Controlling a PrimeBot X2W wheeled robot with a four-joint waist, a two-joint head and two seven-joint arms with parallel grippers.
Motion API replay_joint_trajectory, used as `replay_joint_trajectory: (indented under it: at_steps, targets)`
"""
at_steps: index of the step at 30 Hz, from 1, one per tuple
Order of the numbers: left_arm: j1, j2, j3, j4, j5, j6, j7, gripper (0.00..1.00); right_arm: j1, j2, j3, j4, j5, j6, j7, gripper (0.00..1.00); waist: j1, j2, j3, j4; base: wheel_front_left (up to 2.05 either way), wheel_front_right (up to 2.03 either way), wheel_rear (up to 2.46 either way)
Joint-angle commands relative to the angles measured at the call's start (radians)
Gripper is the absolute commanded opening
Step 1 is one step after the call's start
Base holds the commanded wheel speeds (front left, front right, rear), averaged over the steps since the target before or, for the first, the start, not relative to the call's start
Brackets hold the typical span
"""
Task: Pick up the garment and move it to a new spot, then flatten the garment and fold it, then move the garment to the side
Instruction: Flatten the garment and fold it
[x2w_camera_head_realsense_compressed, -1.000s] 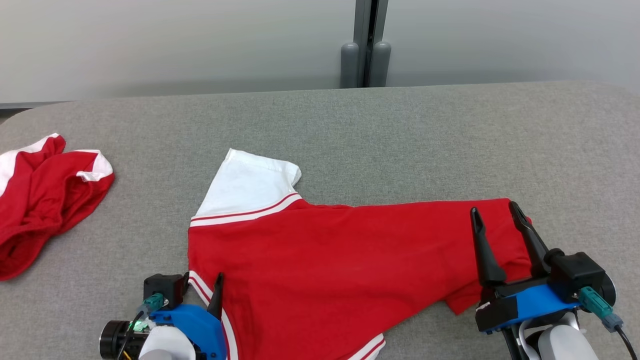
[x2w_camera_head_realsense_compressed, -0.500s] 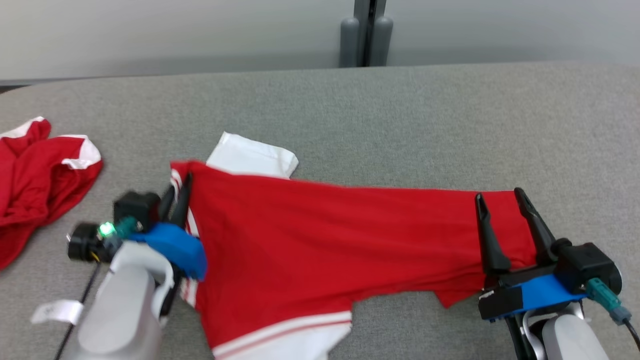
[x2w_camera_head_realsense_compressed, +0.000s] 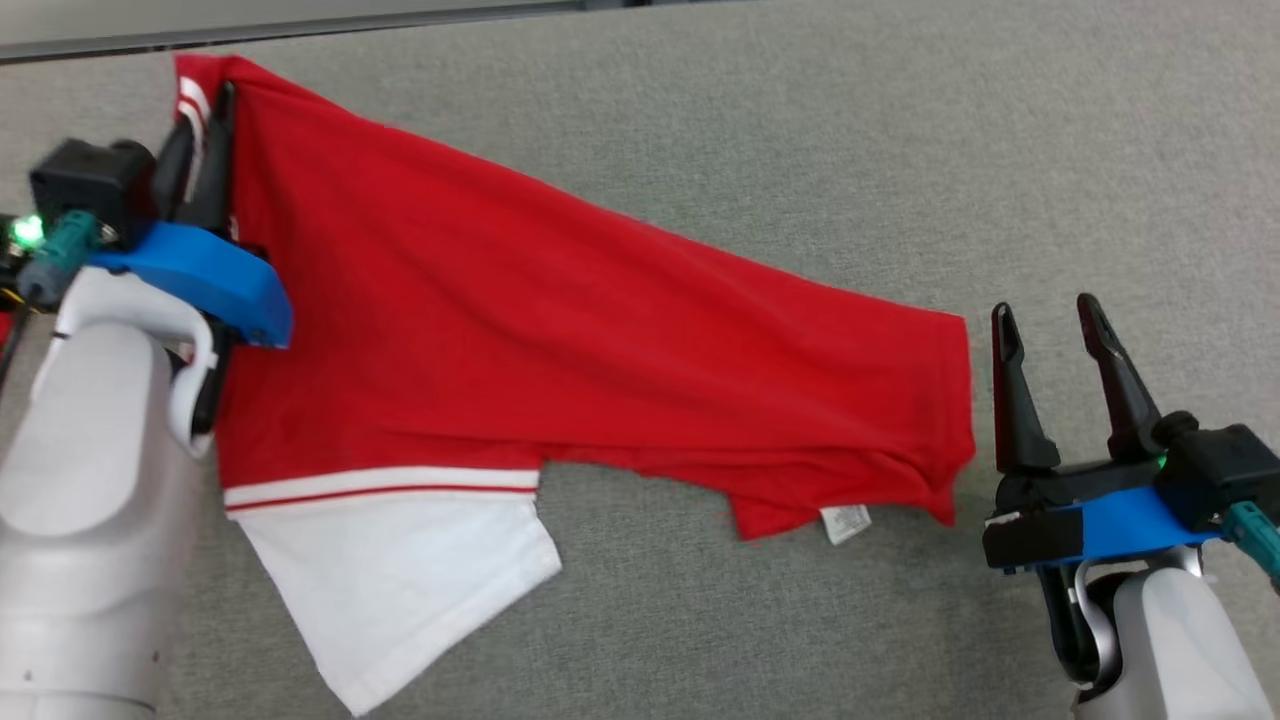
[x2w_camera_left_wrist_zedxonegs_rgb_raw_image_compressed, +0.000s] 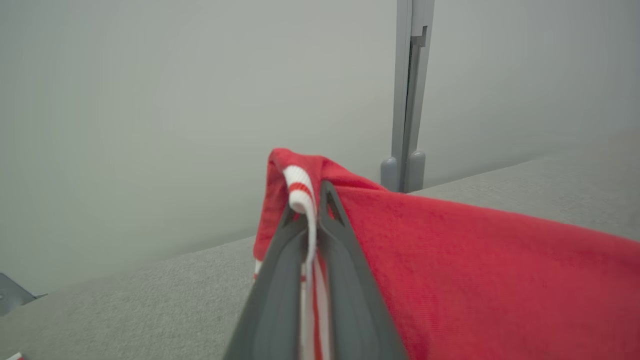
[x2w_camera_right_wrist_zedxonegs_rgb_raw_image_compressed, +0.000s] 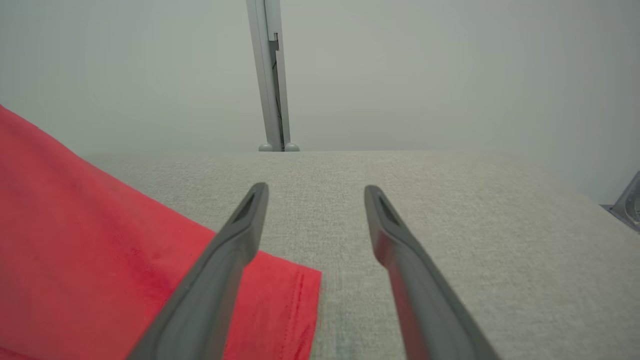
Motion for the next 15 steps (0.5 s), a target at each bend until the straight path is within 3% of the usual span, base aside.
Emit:
replay_joint_trajectory:
  at_steps: [1, 10, 12, 13, 15]
  targets:
    - [-0.036, 0.013, 0.004, 0.017, -0.005, 0.001, -0.008, 0.0, -0.013, 0.0, -0.001, -0.008, 0.004, 0.0, -0.004, 1.0, -0.0002, 0.0, 0.01, -0.009, 0.0, 0.0, 0.0]
    - [-0.127, 0.022, 0.001, 0.139, -0.008, 0.003, -0.055, 0.0, -0.029, -0.001, -0.007, -0.018, 0.007, 0.0, -0.004, 1.0, -0.0002, 0.0, 0.044, -0.028, 0.0, 0.0, 0.0]
    - [-0.133, 0.019, -0.003, 0.176, -0.01, 0.003, -0.065, 0.6, -0.03, -0.001, -0.005, -0.016, 0.008, 0.0, -0.004, 1.0, -0.0002, 0.0, 0.044, -0.029, 0.0, 0.0, 0.0]
    - [-0.135, 0.019, 0.001, 0.191, -0.013, 0.005, -0.07, 1.0, -0.031, -0.001, -0.005, -0.014, 0.007, 0.0, -0.004, 1.0, -0.0002, 0.0, 0.043, -0.028, 0.0, 0.0, 0.0]
    - [-0.123, 0.013, -0.001, 0.215, -0.016, 0.005, -0.079, 1.0, -0.031, -0.001, -0.007, -0.009, 0.008, 0.0, -0.004, 1.0, -0.0002, 0.0, 0.035, -0.024, 0.0, 0.0, 0.0]
